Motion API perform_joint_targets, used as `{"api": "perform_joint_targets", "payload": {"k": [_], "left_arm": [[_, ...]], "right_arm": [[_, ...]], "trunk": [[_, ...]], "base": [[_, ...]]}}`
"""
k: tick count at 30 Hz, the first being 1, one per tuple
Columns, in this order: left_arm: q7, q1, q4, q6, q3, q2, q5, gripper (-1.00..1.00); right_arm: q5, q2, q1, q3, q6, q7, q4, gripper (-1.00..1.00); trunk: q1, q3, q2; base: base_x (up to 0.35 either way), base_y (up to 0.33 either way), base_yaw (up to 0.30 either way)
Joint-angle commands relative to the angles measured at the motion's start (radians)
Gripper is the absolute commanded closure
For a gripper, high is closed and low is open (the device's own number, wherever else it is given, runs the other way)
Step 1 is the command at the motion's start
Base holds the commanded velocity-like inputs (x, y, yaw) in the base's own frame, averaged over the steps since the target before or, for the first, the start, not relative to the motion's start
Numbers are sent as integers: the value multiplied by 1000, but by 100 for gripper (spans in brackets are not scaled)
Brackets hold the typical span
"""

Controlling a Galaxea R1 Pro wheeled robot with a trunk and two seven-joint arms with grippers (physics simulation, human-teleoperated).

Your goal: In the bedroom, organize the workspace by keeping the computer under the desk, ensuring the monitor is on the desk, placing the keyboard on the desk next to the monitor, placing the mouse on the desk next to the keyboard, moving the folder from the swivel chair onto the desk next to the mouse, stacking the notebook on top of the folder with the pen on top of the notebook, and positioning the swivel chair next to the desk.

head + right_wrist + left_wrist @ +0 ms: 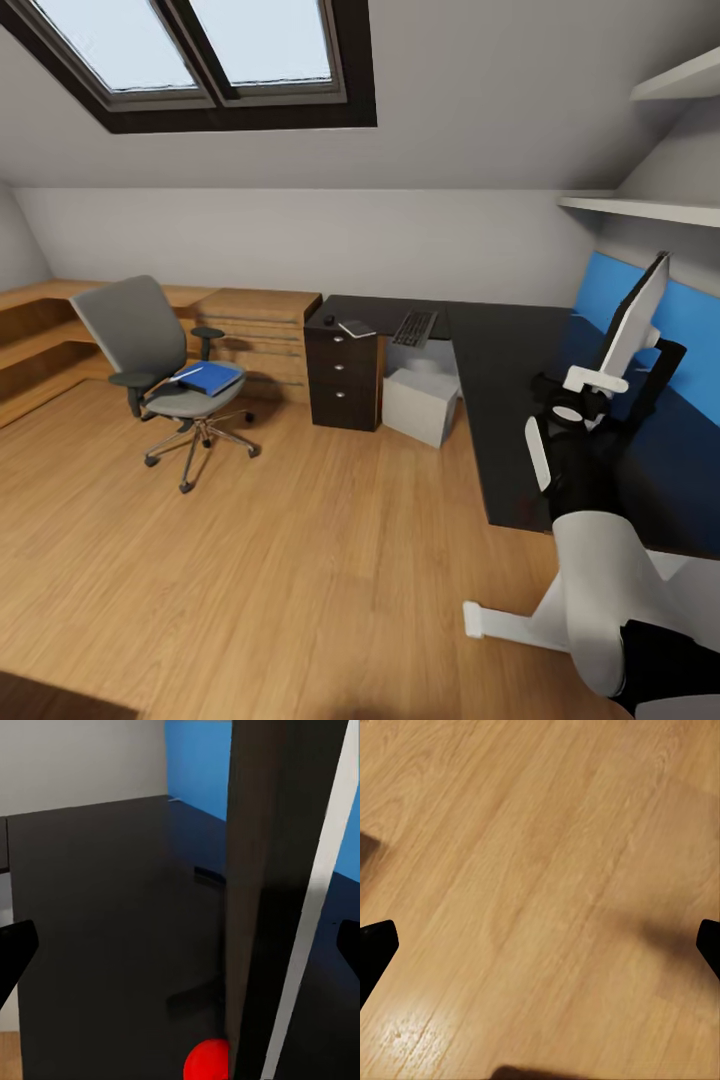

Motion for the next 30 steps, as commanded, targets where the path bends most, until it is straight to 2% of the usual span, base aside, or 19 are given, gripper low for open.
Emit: {"api": "perform_joint_targets", "payload": {"k": [1,10,30], "left_arm": [[0,-1,0,-3,-1,0,6,-100],[0,-1,1,-3,-1,0,6,-100],[0,-1,1,-3,-1,0,6,-100]], "right_arm": [[10,0,1,0,9,-1,-1,-100],[11,-1,6,-1,8,-2,-1,-100],[10,-11,18,-1,9,-2,-1,-100]], "trunk": [[0,-1,0],[0,0,0],[0,19,0]], "base": [[226,0,0],[70,0,-23],[2,0,-139]]}}
